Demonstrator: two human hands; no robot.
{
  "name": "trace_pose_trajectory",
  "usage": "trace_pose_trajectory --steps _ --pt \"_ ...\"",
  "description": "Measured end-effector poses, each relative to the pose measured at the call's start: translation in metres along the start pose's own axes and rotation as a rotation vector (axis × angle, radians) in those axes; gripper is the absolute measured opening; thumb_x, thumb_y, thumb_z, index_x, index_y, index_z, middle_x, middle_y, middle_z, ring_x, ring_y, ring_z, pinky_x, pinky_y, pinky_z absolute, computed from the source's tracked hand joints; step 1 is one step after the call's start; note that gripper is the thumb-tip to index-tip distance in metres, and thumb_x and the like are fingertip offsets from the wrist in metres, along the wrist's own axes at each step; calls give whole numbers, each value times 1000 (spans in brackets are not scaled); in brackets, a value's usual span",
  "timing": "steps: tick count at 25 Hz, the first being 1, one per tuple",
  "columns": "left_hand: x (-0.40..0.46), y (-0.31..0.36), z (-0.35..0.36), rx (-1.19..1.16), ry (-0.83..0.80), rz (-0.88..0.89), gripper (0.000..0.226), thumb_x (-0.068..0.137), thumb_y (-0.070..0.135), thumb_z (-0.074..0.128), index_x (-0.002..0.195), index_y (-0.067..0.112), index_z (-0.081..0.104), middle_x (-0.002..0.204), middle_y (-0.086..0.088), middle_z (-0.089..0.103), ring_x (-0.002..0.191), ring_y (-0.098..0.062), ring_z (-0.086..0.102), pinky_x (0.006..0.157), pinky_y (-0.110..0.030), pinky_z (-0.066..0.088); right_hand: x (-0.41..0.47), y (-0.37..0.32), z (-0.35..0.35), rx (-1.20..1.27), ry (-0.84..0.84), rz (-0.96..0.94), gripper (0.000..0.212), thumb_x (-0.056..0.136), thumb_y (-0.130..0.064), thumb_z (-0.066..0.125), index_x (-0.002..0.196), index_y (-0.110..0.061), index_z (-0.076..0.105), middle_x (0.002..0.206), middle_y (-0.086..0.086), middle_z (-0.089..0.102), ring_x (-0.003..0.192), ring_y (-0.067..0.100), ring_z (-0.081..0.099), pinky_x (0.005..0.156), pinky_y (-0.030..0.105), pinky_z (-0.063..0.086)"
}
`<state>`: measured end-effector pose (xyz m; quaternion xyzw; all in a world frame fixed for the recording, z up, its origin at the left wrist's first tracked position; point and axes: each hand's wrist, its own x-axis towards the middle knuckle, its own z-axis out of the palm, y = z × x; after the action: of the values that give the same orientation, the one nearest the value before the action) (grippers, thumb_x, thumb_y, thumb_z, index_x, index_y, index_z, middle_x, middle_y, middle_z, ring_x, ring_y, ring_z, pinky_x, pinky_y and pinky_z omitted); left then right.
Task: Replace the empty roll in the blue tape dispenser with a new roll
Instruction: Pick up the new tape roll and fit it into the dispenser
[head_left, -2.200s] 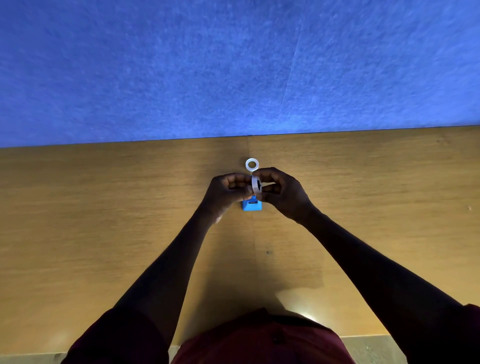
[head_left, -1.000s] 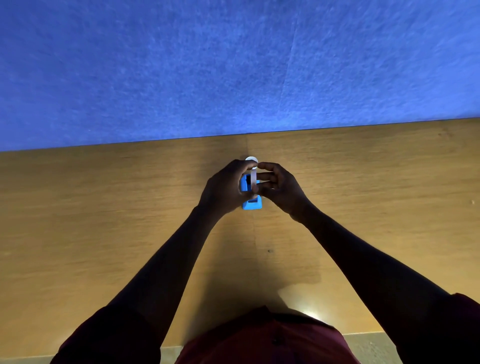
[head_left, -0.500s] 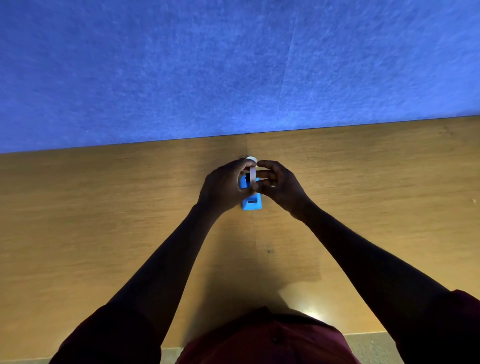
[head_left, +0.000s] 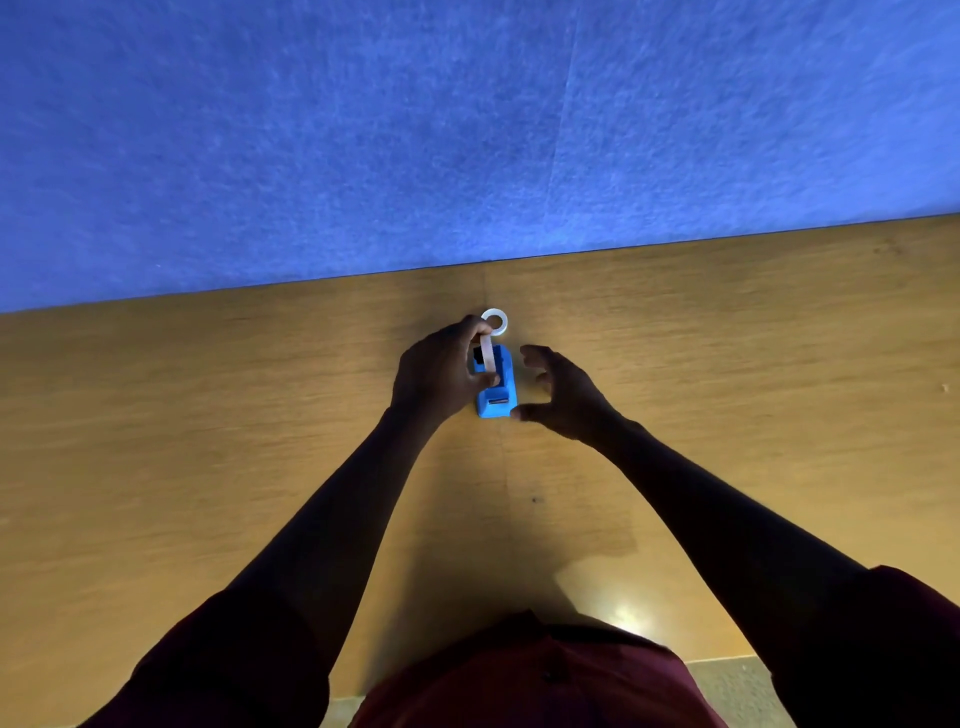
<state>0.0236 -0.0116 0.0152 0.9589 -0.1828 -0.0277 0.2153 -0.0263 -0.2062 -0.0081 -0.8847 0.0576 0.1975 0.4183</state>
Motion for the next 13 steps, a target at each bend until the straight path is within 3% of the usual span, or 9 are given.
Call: trace_pose_trajectory --steps 6,8,11,13 --pt "6 0 11 14 -19 6 63 75 42 86 128 24 56 120 6 69 101 -12 69 73 -21 47 5 -4 6 -92 -40 15 97 73 -22 88 153 -17 34 152 6 46 137 24 45 107 41 46" --pt "6 -1 13 2 -18 6 64 74 40 87 127 24 56 119 4 64 95 -10 65 69 -21 46 7 -5 4 -40 9 -13 81 79 -18 83 148 -17 41 147 5 52 133 22 50 100 33 49" --pt "6 -2 14 -46 -21 3 64 74 38 87 129 23 56 119 2 61 93 -8 61 69 -21 46 9 -10 1 138 168 -53 43 92 -14 69 133 -14 56 124 2 66 116 18 65 80 10 49" --pt "7 -1 15 -72 -24 8 64 77 36 86 132 20 56 121 -1 63 99 -11 64 73 -23 54 11 -18 -2 265 200 -49 35 95 -20 67 127 -13 59 112 -1 70 103 15 69 76 12 55"
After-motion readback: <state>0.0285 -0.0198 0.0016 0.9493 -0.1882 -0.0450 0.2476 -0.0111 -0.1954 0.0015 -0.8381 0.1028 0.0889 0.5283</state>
